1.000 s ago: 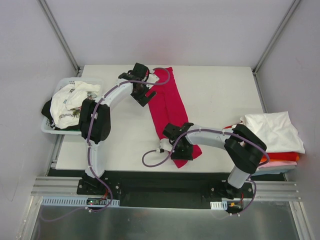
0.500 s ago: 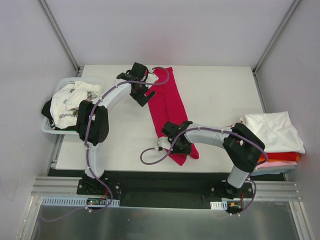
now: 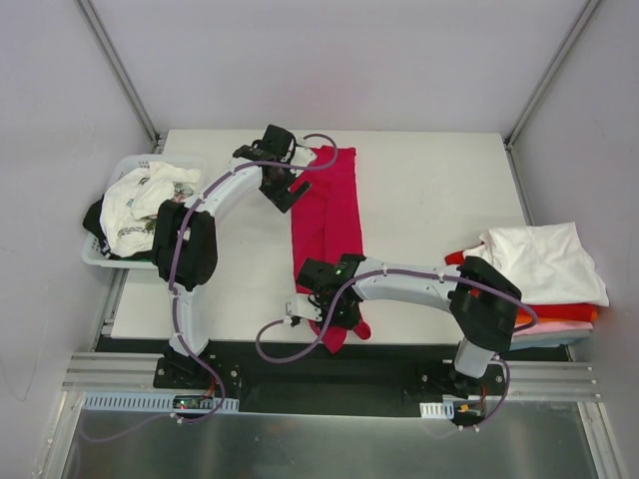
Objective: Fold and stack the t-shirts
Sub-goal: Rotate the tshirt 90 degrees, then grab the bottom of the folded rectangular tshirt with right arm
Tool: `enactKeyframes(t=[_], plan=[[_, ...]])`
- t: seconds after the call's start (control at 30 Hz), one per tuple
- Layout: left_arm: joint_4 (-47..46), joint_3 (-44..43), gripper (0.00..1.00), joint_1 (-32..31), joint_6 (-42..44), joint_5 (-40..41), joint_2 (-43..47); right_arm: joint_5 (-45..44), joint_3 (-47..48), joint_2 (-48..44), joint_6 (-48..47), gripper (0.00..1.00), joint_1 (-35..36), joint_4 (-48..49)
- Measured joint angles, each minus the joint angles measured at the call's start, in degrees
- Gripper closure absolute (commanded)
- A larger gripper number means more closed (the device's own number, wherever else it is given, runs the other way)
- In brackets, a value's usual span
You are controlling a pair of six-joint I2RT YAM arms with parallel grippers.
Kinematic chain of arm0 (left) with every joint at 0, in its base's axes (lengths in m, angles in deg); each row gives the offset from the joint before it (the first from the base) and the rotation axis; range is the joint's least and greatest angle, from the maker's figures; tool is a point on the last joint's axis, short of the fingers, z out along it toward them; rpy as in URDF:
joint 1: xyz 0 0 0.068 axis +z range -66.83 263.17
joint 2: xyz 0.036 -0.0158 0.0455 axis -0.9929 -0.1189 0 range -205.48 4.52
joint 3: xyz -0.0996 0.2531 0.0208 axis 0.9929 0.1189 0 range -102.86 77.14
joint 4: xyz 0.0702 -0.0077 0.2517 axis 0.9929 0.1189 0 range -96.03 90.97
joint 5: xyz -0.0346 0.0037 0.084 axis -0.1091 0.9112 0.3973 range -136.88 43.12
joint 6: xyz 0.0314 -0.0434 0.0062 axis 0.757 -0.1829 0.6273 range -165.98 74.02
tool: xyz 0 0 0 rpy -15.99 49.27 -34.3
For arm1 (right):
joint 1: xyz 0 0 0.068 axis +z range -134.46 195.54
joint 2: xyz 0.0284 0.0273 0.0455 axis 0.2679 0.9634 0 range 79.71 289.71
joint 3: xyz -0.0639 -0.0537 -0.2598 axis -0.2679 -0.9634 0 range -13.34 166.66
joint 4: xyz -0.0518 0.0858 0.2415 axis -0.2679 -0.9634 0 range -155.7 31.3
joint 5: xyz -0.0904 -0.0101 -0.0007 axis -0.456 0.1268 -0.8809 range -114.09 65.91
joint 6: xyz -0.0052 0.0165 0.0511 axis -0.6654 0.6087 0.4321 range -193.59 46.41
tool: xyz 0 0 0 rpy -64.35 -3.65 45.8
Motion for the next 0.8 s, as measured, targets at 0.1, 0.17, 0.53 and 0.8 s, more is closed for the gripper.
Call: enactKeyframes(t=[0.1, 0.17, 0.53, 0.8], plan=[[0.00, -0.02, 0.02, 0.00, 0.02, 0.44, 0.00, 0.96, 3.76, 0.68, 0.11, 0.99, 1.22, -1.22], [0.00, -0.02, 0.02, 0.00, 0.04, 0.59, 0.00, 1.40, 6.08, 1.73, 0.11, 0.99, 1.60, -1.49], [0.00, 0.02, 0.02, 1.20, 0.22, 2.16, 1.64, -0.74, 15.32, 6.99, -0.48, 0.99, 1.92, -4.87], [-1.20, 2.67, 0.02, 2.56, 0.63, 4.46, 6.56, -6.03, 20.09, 7.19, -0.57, 0.99, 0.76, -7.32]])
